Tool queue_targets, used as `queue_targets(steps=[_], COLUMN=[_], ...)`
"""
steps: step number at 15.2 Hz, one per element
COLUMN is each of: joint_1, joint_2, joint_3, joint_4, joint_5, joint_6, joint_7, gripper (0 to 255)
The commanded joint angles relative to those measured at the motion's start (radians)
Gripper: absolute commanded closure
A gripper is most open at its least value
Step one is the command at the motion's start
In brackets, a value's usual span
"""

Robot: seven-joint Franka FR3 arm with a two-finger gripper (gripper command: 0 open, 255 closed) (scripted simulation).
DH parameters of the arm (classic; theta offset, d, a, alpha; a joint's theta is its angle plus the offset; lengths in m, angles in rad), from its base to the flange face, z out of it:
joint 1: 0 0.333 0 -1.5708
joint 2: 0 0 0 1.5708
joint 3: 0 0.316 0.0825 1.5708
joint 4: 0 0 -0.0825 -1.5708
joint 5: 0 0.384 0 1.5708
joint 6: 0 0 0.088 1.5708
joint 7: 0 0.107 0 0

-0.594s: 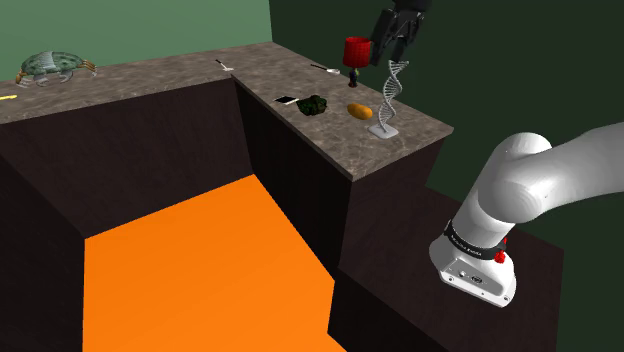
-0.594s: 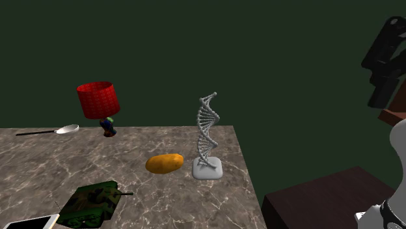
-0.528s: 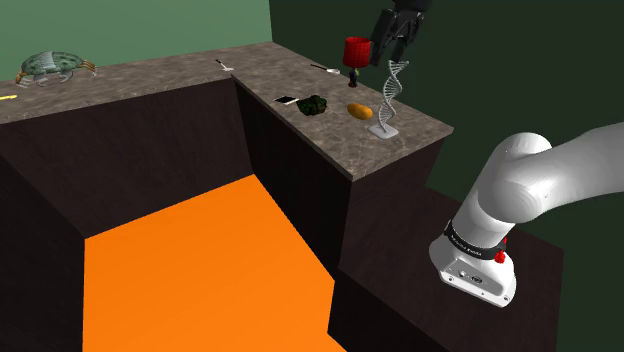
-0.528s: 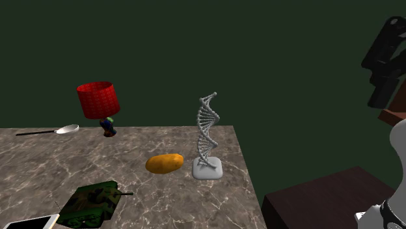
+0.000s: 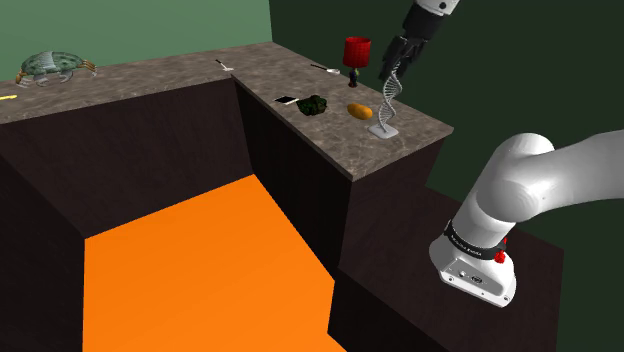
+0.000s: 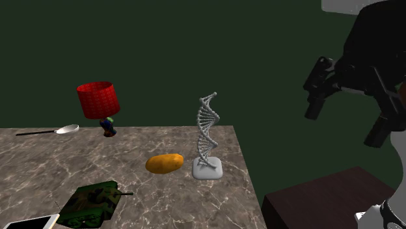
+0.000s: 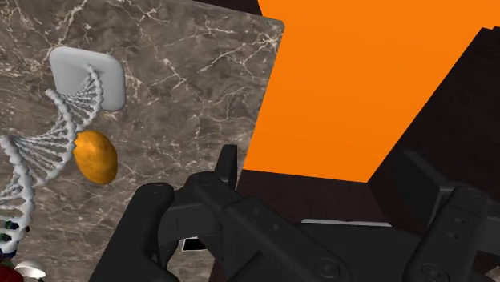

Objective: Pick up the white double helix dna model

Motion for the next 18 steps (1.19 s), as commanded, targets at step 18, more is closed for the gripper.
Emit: queue_targets(steps=[18], joint_1=[0.14], joint_2=[0.262], joint_3=[-0.662], joint_4=[-0.114], joint_5=[-0.018], joint_6=[0.662], joint_7=[-0.616], gripper=[0])
